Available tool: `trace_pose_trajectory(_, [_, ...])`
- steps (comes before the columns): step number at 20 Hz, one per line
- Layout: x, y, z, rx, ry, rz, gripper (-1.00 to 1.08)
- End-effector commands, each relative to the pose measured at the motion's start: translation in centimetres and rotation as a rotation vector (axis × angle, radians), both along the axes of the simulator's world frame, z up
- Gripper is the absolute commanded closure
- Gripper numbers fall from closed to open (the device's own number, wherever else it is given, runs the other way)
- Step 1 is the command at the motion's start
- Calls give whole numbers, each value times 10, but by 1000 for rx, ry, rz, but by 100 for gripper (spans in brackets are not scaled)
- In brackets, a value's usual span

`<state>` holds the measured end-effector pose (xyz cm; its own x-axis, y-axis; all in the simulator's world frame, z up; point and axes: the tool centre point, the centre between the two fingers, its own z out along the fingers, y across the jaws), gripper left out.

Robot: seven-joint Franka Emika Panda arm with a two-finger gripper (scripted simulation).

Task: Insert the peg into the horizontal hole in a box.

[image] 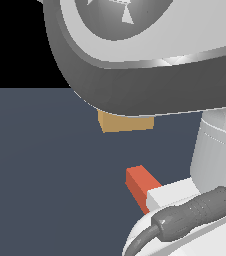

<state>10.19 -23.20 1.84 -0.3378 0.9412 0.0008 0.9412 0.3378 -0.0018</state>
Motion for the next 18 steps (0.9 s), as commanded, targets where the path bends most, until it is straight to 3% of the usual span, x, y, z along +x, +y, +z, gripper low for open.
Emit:
trace_pose_trajectory(1, [0, 4, 2, 0, -1, 0, 108])
trace_pose_trajectory(10, [-4, 37, 18, 0, -1, -14, 108])
trace_pose_trajectory(18, [-9, 105, 52, 0, -1, -44, 108])
